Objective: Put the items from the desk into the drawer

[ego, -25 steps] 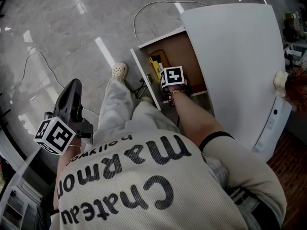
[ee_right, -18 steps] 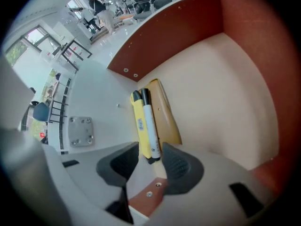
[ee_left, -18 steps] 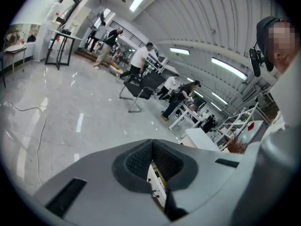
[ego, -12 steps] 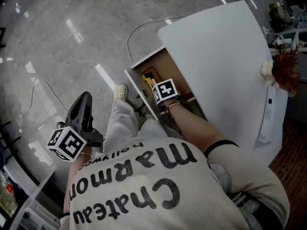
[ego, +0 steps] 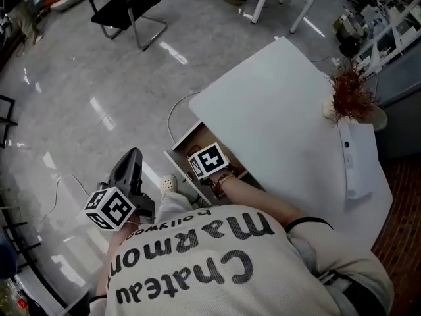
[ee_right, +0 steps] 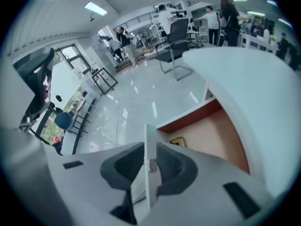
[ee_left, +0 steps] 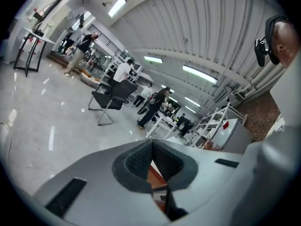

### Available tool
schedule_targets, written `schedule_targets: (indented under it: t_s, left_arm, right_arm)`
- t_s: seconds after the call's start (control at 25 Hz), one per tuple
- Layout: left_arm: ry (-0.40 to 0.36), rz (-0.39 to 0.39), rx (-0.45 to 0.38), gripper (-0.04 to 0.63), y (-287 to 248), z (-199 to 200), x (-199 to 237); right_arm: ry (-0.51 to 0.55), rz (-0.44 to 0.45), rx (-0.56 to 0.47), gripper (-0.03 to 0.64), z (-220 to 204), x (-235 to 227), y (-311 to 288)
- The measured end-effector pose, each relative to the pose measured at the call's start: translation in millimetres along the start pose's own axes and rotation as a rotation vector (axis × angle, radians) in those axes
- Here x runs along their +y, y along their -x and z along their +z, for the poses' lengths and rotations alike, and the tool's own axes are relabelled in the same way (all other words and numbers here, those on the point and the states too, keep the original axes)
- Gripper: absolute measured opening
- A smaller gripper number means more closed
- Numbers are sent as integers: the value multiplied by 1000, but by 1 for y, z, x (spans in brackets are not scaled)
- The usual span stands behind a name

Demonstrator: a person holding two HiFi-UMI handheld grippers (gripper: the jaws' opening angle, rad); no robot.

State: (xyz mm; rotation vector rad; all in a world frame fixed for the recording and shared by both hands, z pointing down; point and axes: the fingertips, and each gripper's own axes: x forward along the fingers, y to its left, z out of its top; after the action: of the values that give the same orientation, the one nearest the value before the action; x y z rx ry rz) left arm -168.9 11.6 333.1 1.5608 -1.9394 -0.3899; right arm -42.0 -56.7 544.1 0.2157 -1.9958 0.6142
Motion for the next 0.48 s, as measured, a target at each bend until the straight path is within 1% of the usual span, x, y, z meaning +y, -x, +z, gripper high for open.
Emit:
schedule_targets:
  t_s: [0.16,0.28,0.36,0.48]
  left_arm:
    - [-29,-58,-42,1,-3,21,-30]
    - [-41,-121,-40,2,-5,24,-56]
    - [-67,-156,-36,2,-6,26,-72]
    - [-97,-170,-59,2,-4,33,-89]
  right_arm:
    - [-70,-2,-140,74,43,-3,49]
    - [-101,-2,-233,51,61,-4,88]
    - [-108,-7,-307,36,74,-4,116]
    - [-115,-23,-400,23,88,-7,159]
